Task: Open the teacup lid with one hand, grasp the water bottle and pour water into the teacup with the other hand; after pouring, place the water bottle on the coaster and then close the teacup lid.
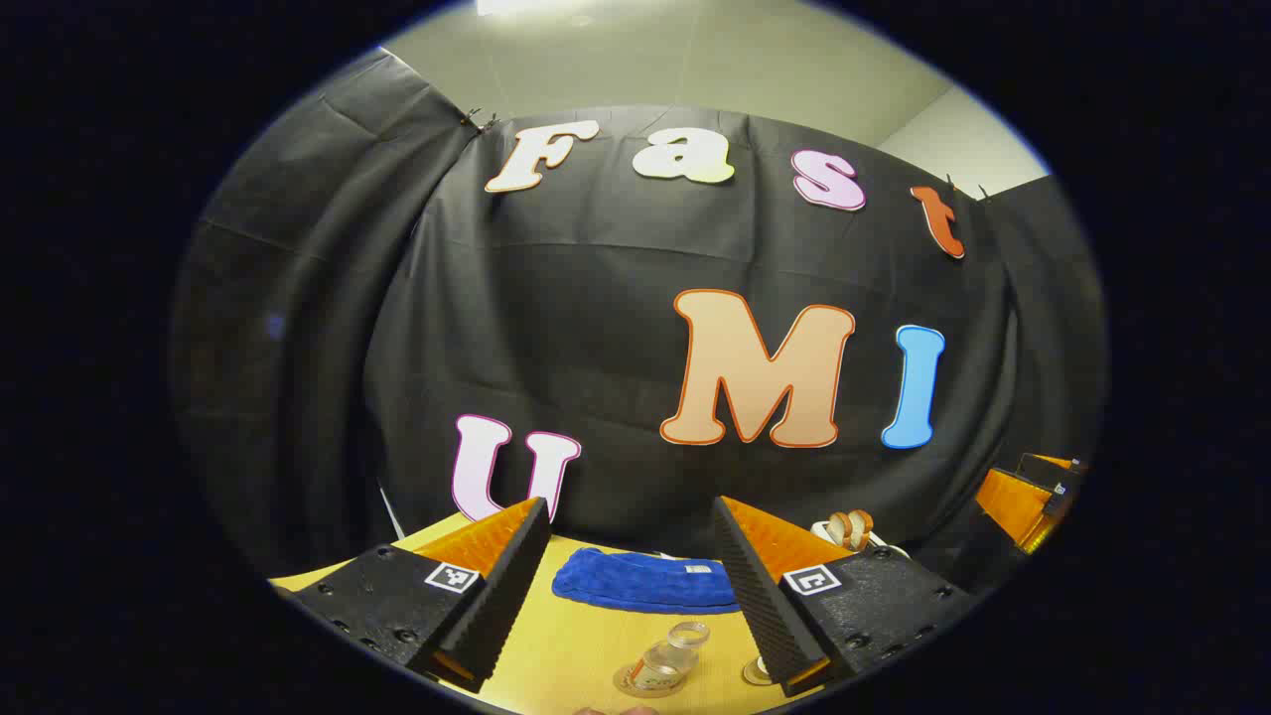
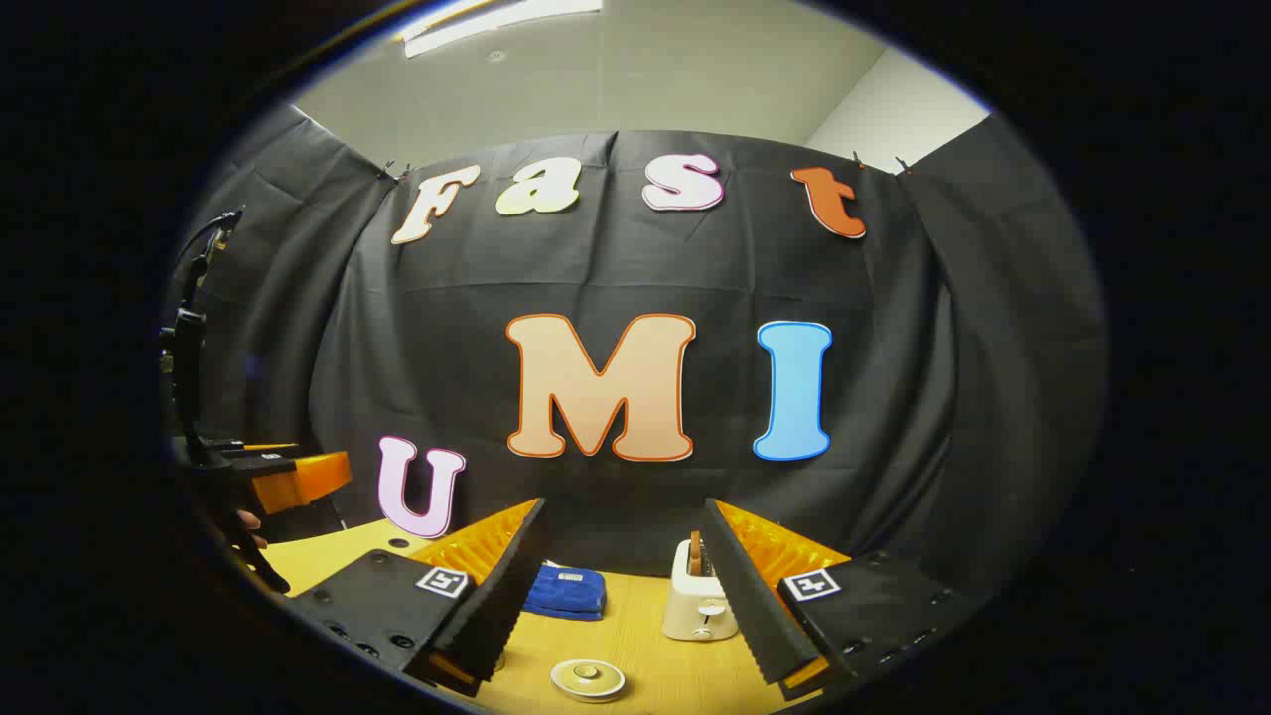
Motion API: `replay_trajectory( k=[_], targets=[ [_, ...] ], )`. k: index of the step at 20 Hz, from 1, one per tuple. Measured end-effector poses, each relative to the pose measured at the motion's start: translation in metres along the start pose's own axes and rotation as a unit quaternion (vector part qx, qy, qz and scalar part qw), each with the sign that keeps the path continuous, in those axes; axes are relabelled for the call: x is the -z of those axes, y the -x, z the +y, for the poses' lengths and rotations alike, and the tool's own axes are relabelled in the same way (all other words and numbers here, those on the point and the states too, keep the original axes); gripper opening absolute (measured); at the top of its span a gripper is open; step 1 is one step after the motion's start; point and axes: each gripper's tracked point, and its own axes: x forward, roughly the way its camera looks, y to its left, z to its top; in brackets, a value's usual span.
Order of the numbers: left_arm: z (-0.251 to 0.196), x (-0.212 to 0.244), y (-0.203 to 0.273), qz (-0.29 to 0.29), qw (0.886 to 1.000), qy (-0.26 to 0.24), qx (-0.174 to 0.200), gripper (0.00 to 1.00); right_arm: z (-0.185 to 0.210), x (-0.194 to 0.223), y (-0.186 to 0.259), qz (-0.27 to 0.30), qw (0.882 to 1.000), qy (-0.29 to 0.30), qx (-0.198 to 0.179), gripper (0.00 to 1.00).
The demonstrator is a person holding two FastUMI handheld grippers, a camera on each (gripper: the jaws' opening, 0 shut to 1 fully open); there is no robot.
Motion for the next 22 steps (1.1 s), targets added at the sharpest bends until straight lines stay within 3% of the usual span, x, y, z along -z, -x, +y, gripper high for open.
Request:
replay_trajectory(
  k=[1,6,7,9,22],
  targets=[
    [-0.001,0.002,0.001,0.002,1.000,-0.002,-0.001,0.95,0.000,0.000,0.000,0.000,1.000,0.001,-0.002,0.98],
    [-0.006,0.000,0.009,0.000,1.000,-0.023,0.011,0.98,-0.001,0.002,0.003,-0.004,1.000,0.001,-0.010,0.98],
    [-0.007,-0.003,0.011,-0.004,0.999,-0.031,0.013,0.95,-0.001,0.002,0.004,-0.004,1.000,-0.001,-0.011,0.93],
    [-0.013,-0.006,0.016,-0.011,0.999,-0.040,0.024,0.95,-0.002,0.004,0.004,0.000,1.000,-0.001,-0.008,0.98],
    [-0.010,-0.007,0.041,-0.013,0.998,-0.046,0.028,0.92,-0.006,0.018,0.010,0.015,1.000,0.003,-0.005,0.98]
  ],
)
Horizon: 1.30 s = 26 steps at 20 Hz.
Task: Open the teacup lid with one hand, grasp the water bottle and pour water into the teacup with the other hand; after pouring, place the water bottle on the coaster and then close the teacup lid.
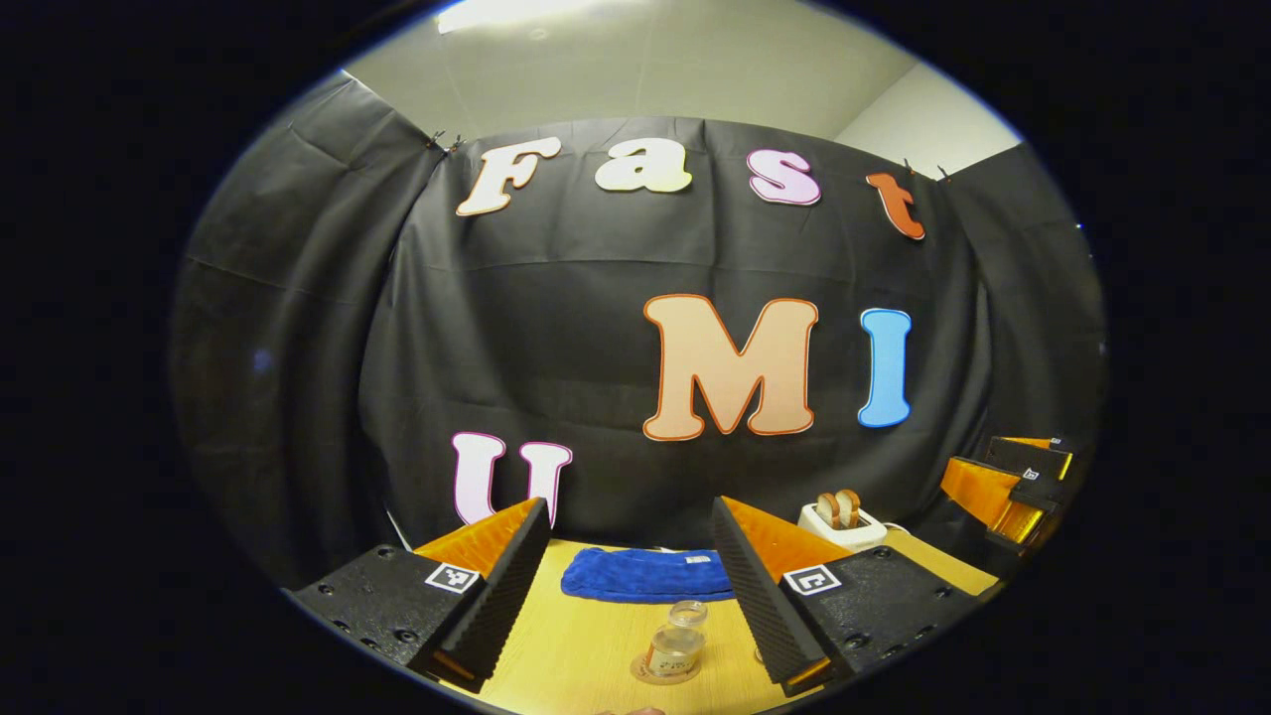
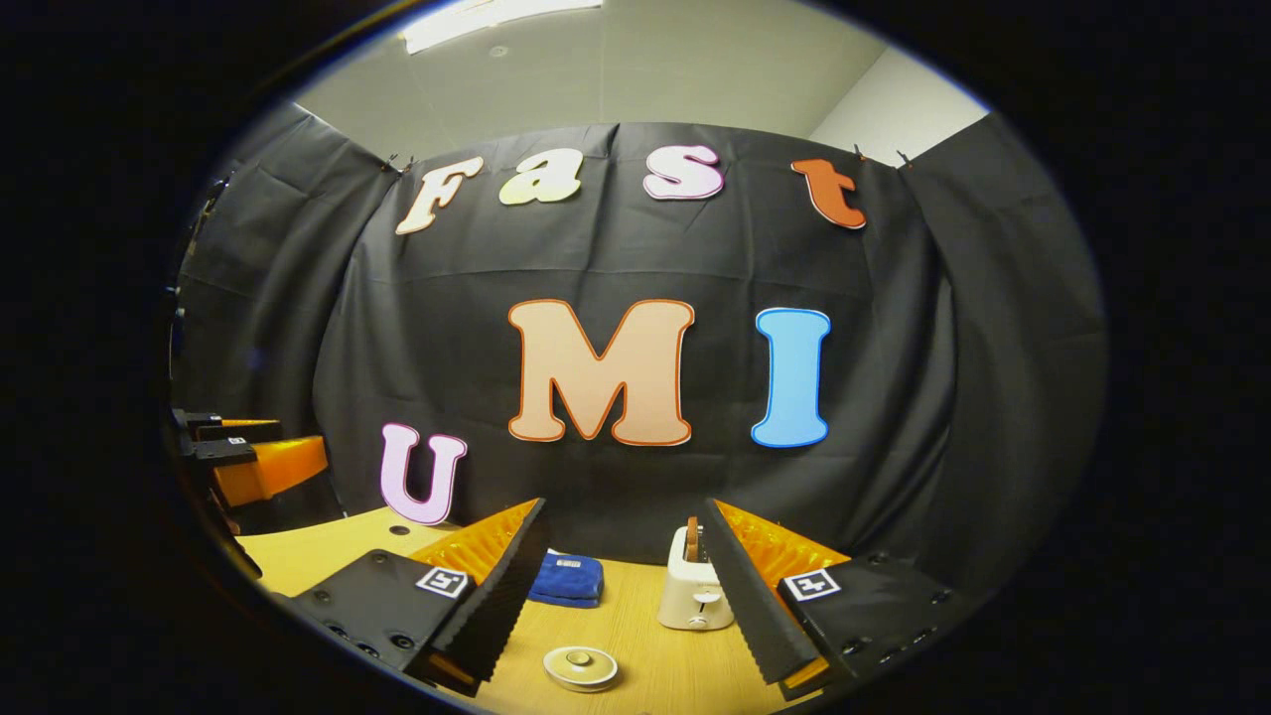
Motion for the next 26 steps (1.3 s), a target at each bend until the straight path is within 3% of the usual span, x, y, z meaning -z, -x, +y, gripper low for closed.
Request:
replay_trajectory(
  k=[2,5,13,26],
  targets=[
    [0.001,0.002,0.002,0.002,1.000,0.000,-0.003,0.92,0.001,0.004,-0.003,-0.001,1.000,0.000,-0.004,0.93],
    [0.003,0.003,0.006,0.004,1.000,-0.002,-0.006,0.95,0.003,0.025,-0.013,0.010,1.000,0.005,-0.013,1.00],
    [0.015,0.006,0.014,0.007,1.000,-0.005,-0.021,0.95,0.009,0.108,-0.037,0.095,0.994,0.033,-0.036,0.99],
    [0.049,0.006,0.028,0.013,0.997,-0.017,-0.071,0.95,0.042,0.222,-0.050,0.202,0.972,0.068,-0.100,0.99]
  ],
)
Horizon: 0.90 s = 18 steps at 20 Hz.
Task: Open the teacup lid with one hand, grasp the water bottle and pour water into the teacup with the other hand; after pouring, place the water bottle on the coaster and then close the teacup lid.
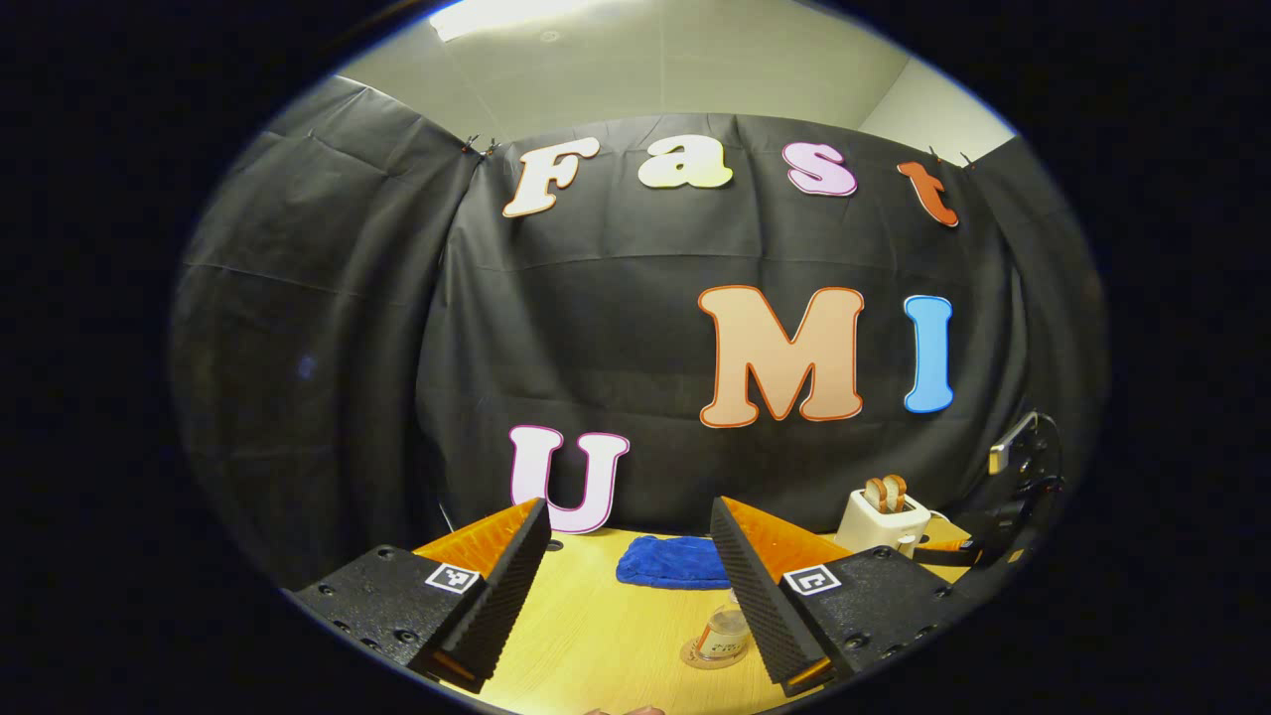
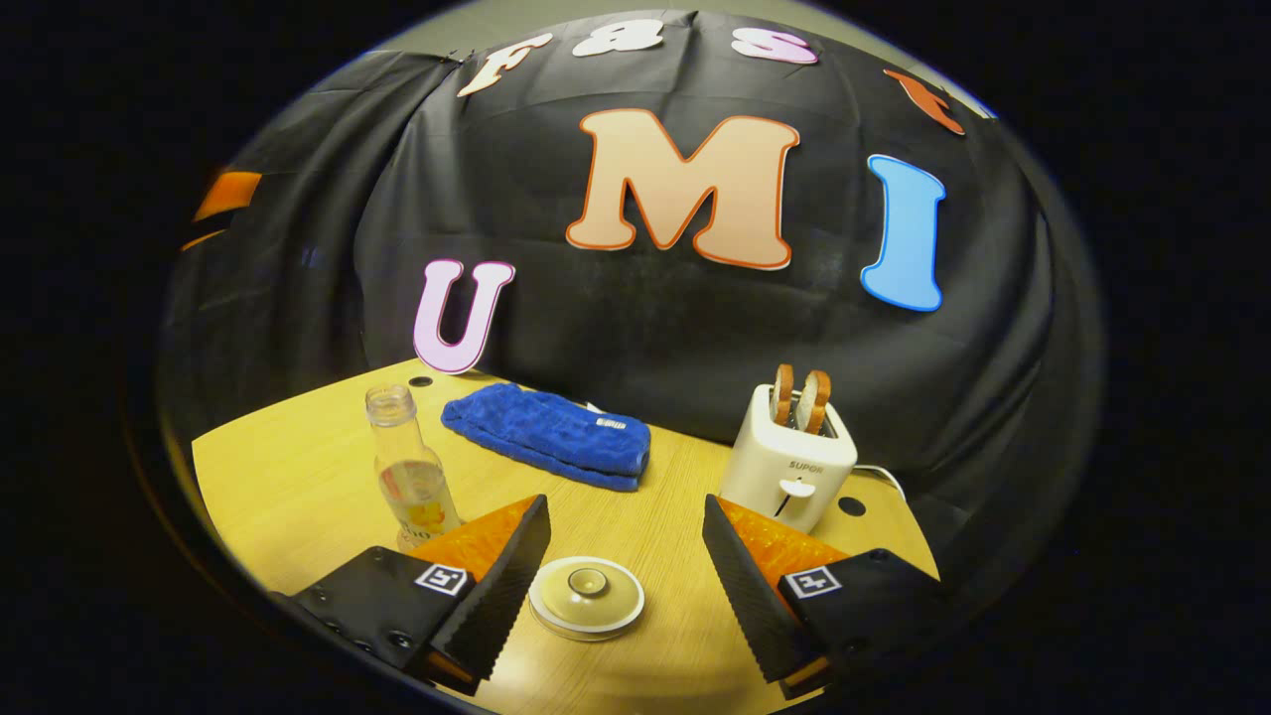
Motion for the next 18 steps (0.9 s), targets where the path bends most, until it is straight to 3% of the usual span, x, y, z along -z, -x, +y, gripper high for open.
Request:
replay_trajectory(
  k=[2,4,6,8,11,12,15,18],
  targets=[
    [0.004,0.000,0.002,0.000,1.000,-0.005,-0.004,0.95,0.002,0.015,-0.007,0.018,1.000,0.003,-0.004,1.00],
    [0.008,0.000,0.003,0.001,1.000,-0.012,-0.010,0.95,0.006,0.028,-0.012,0.031,0.999,0.008,-0.007,0.93],
    [0.011,0.000,0.004,0.002,1.000,-0.016,-0.014,0.95,0.010,0.039,-0.017,0.043,0.999,0.015,-0.009,1.00],
    [0.013,0.001,0.006,0.004,1.000,-0.014,-0.018,0.95,0.013,0.050,-0.021,0.056,0.998,0.020,-0.011,1.00],
    [0.016,0.005,0.007,0.009,1.000,-0.018,-0.023,0.95,0.015,0.066,-0.027,0.074,0.997,0.026,-0.013,0.93],
    [0.017,0.005,0.008,0.010,0.999,-0.018,-0.024,0.95,0.017,0.070,-0.028,0.079,0.996,0.026,-0.015,0.95],
    [0.020,0.006,0.009,0.012,0.999,-0.021,-0.027,0.95,0.020,0.076,-0.031,0.087,0.996,0.031,-0.015,0.77],
    [0.021,0.009,0.009,0.016,0.999,-0.024,-0.028,0.95,0.018,0.084,-0.032,0.096,0.995,0.038,-0.012,0.81]
  ],
)
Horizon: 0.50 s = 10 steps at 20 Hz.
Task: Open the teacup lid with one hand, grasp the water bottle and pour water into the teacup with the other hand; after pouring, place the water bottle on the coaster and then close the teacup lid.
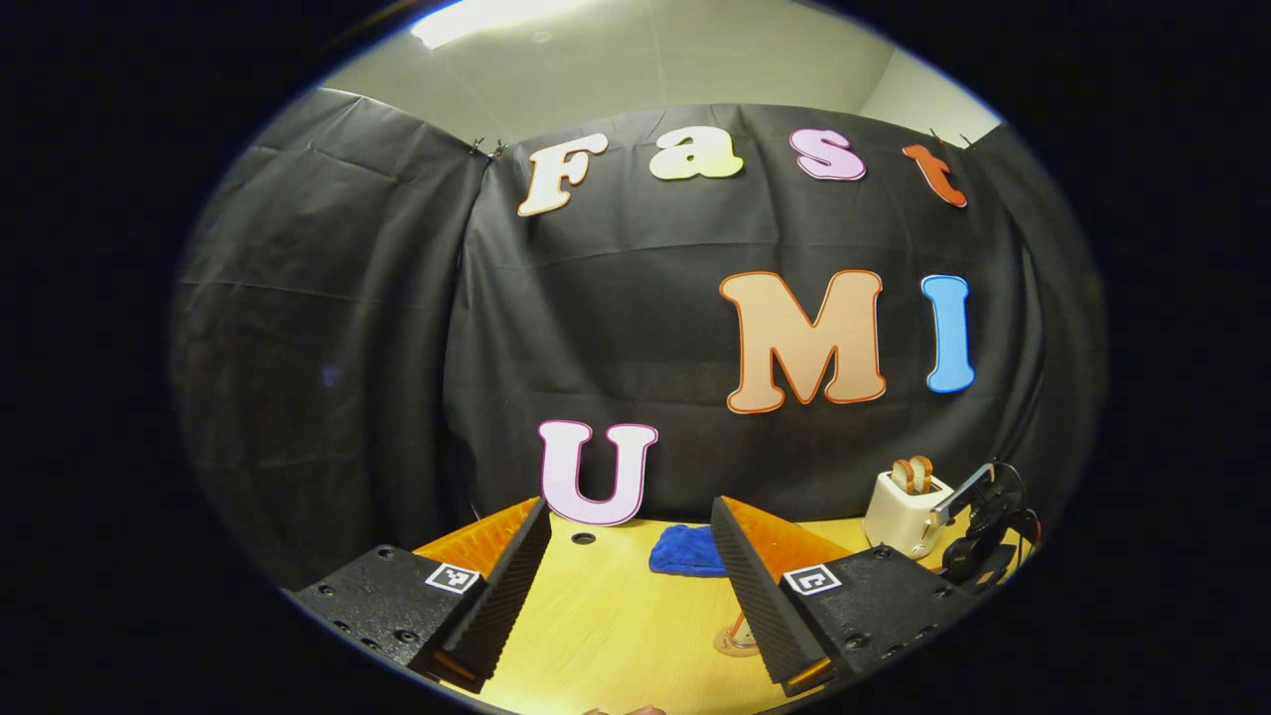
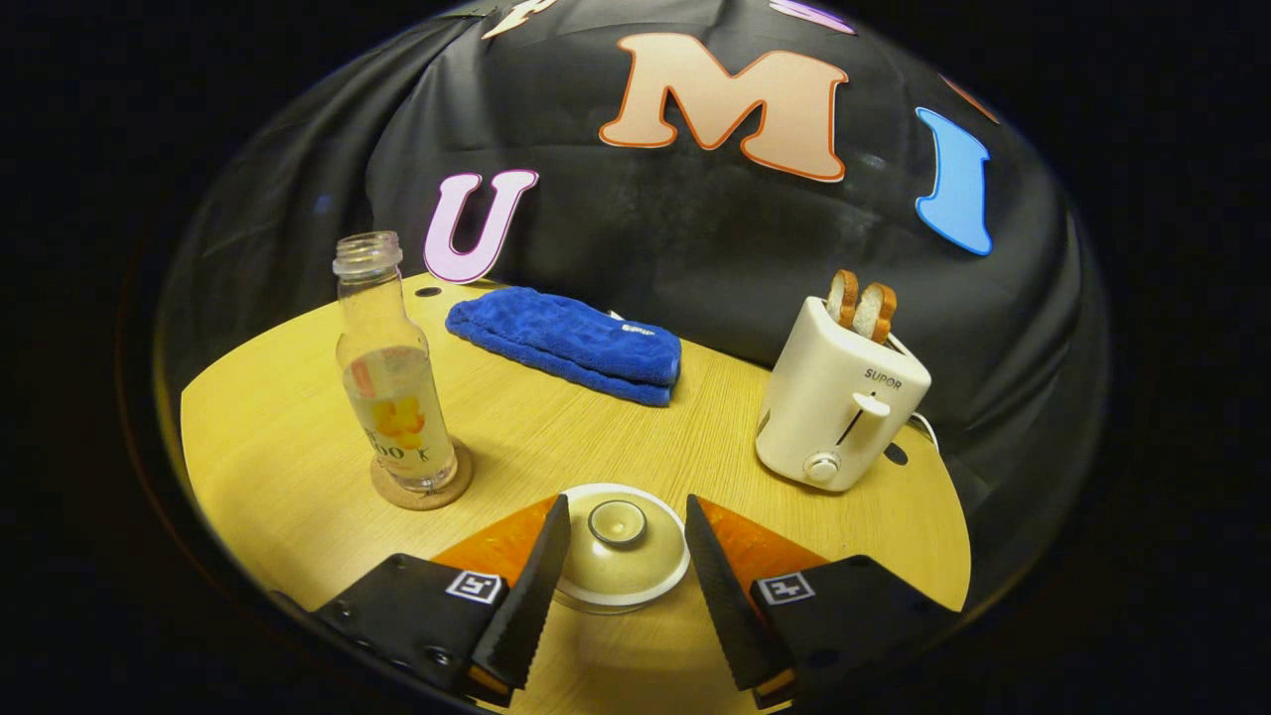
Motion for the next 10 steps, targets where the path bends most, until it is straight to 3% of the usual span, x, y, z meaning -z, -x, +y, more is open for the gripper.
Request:
replay_trajectory(
  k=[2,8,9,10],
  targets=[
    [0.0000,0.0030,-0.0002,0.003,1.000,-0.001,0.000,0.95,0.0035,0.0009,-0.0010,0.000,1.000,0.002,-0.001,0.53],
    [-0.0013,0.0082,-0.0027,0.010,1.000,0.000,0.003,0.95,0.0058,-0.0003,-0.0016,-0.005,1.000,0.013,0.005,0.35],
    [-0.0019,0.0075,-0.0038,0.010,1.000,0.000,0.004,0.92,0.0074,-0.0010,-0.0008,-0.004,1.000,0.011,0.004,0.36],
    [-0.0024,0.0083,-0.0042,0.010,1.000,0.000,0.005,0.92,0.0072,-0.0002,-0.0029,-0.003,1.000,0.012,0.003,0.30]
  ],
)
